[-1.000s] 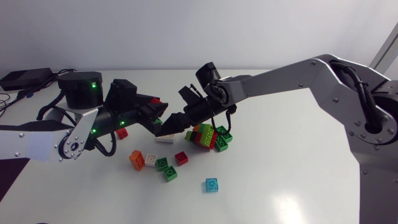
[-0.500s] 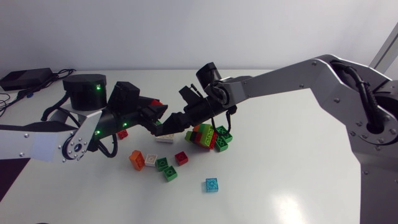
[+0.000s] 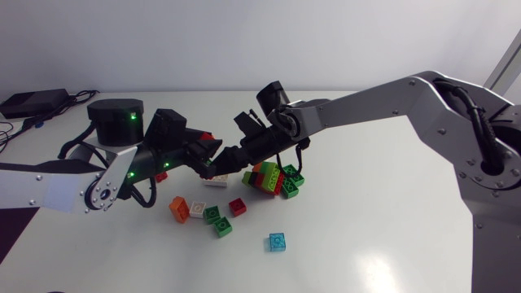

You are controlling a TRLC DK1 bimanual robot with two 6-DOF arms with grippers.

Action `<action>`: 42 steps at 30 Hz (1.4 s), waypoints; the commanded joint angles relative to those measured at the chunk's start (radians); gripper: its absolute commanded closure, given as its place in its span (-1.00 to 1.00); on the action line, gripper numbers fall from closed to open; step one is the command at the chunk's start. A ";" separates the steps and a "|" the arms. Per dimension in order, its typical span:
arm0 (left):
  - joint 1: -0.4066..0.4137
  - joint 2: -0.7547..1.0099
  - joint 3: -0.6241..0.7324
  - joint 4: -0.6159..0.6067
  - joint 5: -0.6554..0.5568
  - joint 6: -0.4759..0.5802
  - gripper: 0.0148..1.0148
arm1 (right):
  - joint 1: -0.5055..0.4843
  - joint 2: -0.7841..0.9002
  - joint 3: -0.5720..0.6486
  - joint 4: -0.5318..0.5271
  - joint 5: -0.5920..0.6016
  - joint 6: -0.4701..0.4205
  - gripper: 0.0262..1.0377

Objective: Disassemble duplo

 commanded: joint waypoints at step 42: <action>0.004 -0.028 -0.014 0.019 -0.003 -0.029 0.97 | 0.002 0.002 -0.031 0.034 -0.008 0.046 0.26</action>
